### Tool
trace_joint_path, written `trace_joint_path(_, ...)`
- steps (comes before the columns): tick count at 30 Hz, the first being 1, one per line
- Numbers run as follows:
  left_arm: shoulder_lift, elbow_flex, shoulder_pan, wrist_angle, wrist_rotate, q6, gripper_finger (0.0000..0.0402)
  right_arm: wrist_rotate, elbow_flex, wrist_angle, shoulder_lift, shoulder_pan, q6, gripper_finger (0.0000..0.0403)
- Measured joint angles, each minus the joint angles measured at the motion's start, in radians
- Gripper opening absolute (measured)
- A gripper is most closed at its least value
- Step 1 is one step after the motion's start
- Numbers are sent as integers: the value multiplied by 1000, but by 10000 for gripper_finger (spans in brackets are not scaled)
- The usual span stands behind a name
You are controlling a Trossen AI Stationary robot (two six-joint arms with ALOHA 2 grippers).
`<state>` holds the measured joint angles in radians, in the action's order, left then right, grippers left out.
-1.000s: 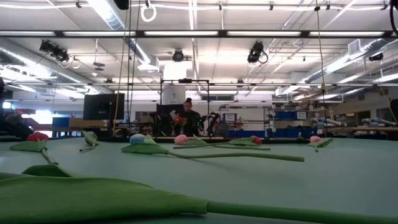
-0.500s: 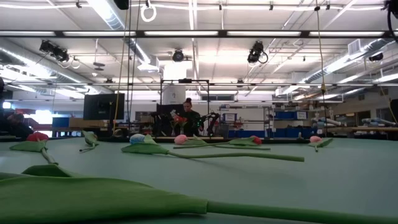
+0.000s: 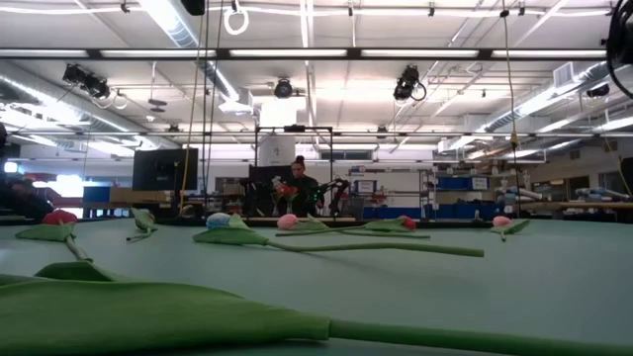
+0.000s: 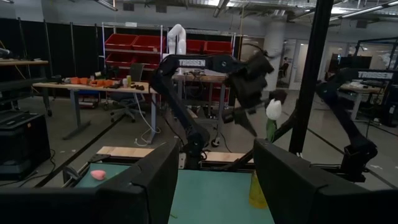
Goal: Sort flowers into vase by color
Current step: Put the white tulip into the yellow flower vase
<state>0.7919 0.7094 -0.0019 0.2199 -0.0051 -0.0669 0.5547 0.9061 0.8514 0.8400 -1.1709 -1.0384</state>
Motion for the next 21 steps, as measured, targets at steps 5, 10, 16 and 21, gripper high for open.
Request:
trace_joint_path(5,0,0,0,0,0,0,213,31,30,-66,-78,0,46,271)
trace_joint_path(10,0,0,0,0,0,0,213,160,42,-167,-152,18,133,271)
trace_joint_path(16,0,0,0,0,0,0,213,384,43,-292,-212,108,278,270)
trace_joint_path(21,0,0,0,0,0,0,213,448,44,-302,-219,287,258,269)
